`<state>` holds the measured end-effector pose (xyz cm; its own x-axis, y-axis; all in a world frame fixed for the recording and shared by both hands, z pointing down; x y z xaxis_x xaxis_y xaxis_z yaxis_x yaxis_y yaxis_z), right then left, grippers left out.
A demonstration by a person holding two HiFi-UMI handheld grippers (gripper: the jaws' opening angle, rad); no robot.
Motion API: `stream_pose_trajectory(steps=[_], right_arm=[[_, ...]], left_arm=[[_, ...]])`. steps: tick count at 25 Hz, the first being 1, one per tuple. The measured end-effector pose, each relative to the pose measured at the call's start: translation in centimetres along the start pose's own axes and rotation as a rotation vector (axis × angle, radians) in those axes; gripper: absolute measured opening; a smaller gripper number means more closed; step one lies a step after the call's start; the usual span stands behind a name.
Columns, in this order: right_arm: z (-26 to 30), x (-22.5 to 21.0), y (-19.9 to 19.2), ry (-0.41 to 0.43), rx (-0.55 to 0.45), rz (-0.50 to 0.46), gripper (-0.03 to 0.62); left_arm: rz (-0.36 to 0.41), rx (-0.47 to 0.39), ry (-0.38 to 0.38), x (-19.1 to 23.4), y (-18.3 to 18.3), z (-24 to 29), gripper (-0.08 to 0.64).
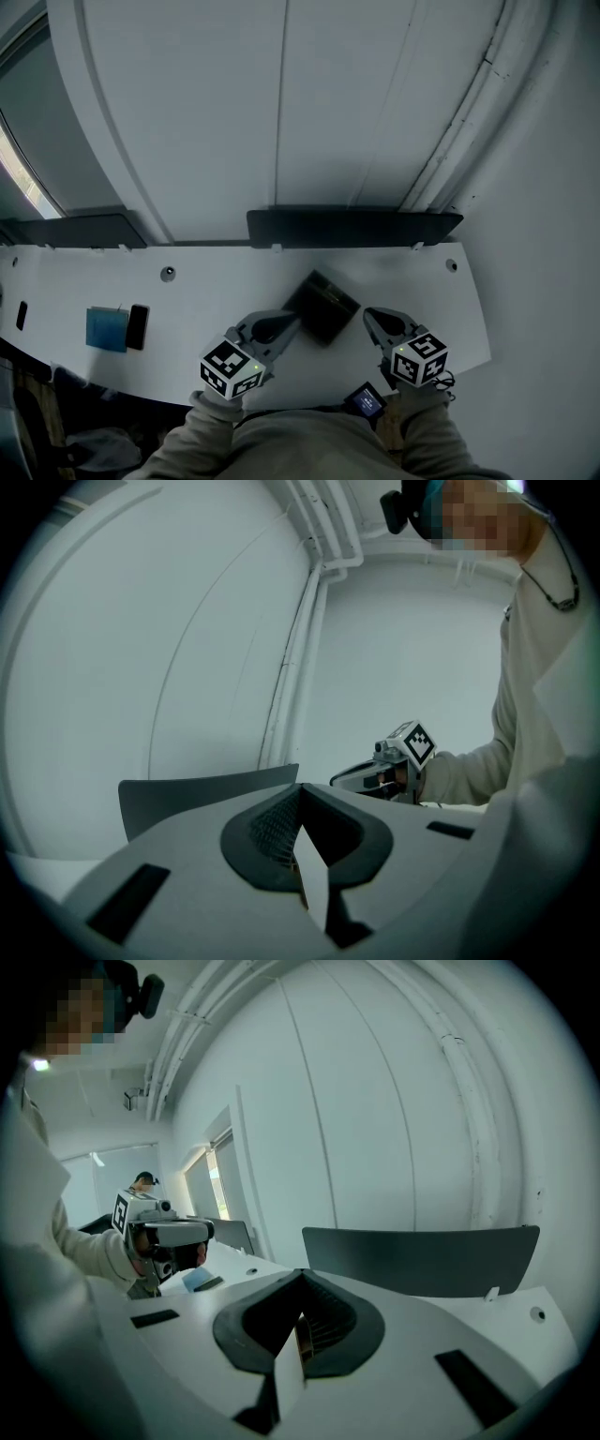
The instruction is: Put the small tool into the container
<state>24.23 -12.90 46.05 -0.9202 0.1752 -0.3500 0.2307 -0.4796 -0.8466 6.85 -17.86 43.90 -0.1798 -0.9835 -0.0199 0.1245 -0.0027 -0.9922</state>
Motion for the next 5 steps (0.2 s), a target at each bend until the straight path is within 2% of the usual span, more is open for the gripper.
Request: stream_pose_trajectory(steps=[5], right_arm=[[0.33, -0.54, 0.04, 0.009, 0.019, -0.007, 0.018]], left_arm=[[-0.007, -0.003, 0.006, 0.20, -0.04, 0.52, -0.003]])
Point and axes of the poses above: the fingertips, and each gripper's own axes: z forward along the fingers, x to its left, y out of its top, the point moved 3 cm from there along -z, backward along the fingers, and after that the axes turned 12 degrees about z, right-handed, at the moved point
